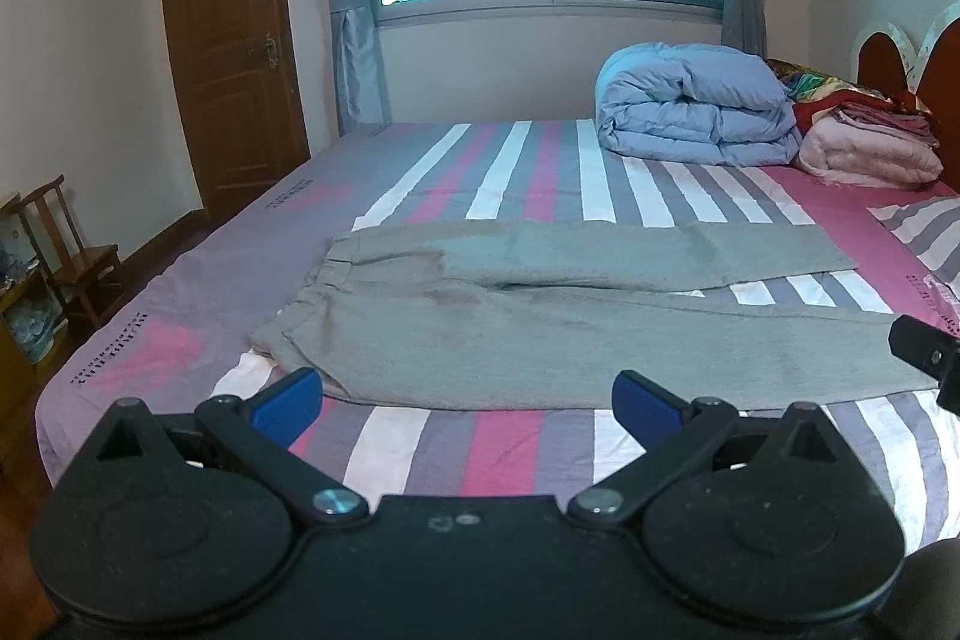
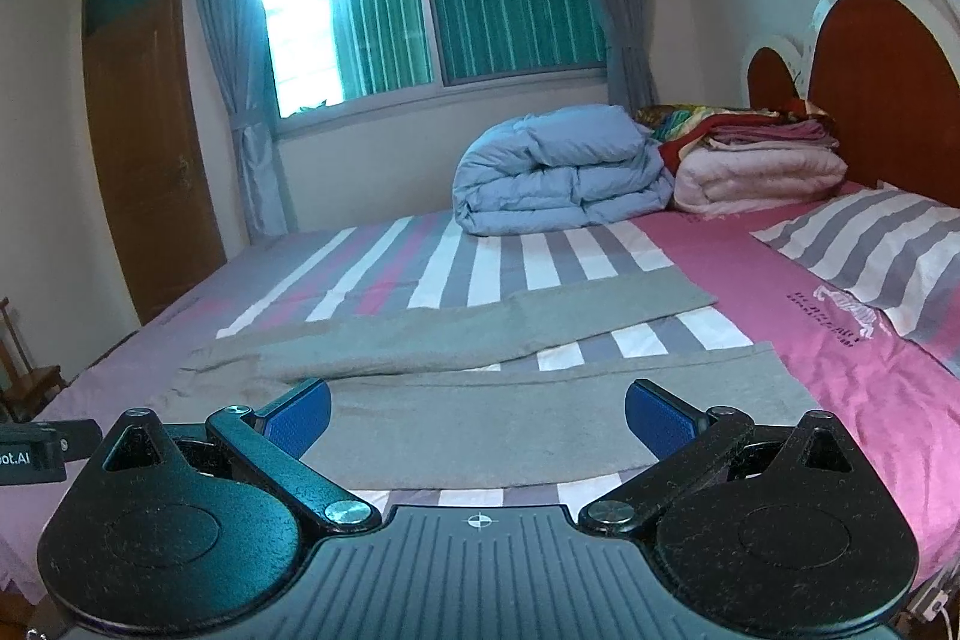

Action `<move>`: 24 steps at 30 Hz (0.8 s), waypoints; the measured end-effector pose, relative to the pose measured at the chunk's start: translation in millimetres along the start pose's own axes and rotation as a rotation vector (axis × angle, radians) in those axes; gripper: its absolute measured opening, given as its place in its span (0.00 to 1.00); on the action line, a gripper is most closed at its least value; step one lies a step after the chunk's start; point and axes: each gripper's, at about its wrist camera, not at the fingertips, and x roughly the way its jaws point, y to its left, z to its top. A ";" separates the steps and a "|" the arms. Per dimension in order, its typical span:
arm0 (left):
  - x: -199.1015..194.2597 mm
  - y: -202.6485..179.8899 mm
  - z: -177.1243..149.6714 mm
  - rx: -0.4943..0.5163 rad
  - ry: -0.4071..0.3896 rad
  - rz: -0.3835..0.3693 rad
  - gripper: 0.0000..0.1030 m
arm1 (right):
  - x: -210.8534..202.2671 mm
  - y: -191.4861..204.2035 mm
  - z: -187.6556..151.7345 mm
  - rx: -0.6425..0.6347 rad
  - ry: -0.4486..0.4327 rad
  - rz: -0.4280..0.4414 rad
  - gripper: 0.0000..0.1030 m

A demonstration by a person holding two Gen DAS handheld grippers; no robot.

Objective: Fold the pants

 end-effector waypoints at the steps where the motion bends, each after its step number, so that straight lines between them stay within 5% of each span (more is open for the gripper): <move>1: 0.7 -0.3 0.3 0.001 0.001 0.001 0.94 | 2.0 0.2 0.4 0.002 0.002 -0.001 1.00; 24: 13.4 1.7 5.6 -0.003 0.026 0.012 0.94 | 19.4 0.9 3.9 0.007 0.025 -0.004 1.00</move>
